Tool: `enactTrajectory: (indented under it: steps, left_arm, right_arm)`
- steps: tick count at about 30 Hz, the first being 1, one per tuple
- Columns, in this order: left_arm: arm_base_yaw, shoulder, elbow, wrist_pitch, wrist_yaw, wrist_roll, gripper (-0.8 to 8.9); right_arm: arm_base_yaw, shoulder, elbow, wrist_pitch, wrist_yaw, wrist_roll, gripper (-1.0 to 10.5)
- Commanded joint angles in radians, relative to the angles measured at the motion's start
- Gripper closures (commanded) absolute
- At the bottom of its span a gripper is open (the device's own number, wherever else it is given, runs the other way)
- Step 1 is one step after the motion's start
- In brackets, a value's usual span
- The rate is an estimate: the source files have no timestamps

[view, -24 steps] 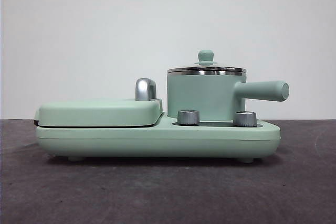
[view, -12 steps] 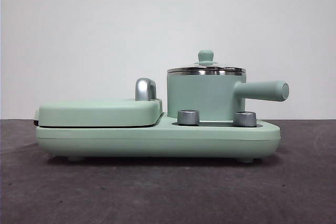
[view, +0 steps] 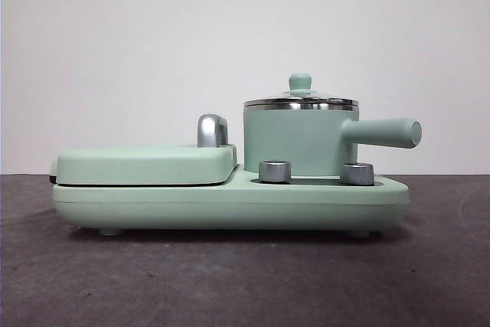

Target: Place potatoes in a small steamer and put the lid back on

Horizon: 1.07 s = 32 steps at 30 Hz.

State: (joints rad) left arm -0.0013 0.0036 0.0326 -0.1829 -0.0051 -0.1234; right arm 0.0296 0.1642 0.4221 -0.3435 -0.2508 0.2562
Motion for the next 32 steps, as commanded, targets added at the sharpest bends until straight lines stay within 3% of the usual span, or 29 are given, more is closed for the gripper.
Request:
enactTrajectory:
  steps: [1,8,17,20,25,32]
  left_arm:
    - [0.0,0.0,-0.02,-0.006,-0.005,0.006,8.08]
    - [0.0,0.0,-0.02,-0.005,-0.005,0.006,8.08]
    - [0.0,0.0,-0.02,-0.004,-0.004,0.006,8.08]
    - [0.0,0.0,-0.02,-0.005,-0.004,0.006,8.08]
    - [0.0,0.0,-0.02,-0.005,-0.004,0.006,8.08]
    - [0.0,0.0,-0.02,-0.005,-0.005,0.006,8.08]
  right_arm:
    - [-0.076,-0.069,-0.122,0.032,0.068,-0.076,9.1]
    - [-0.109,-0.161,-0.32,0.053,0.19,-0.137,9.1]
    - [-0.062,-0.161,-0.409,0.181,0.204,-0.161,9.1]
    - [-0.05,-0.161,-0.41,0.167,0.22,-0.175,9.1]
    - [-0.044,-0.161,-0.41,0.164,0.227,-0.259,9.1]
    - [-0.039,-0.161,-0.41,0.171,0.225,-0.265,9.1]
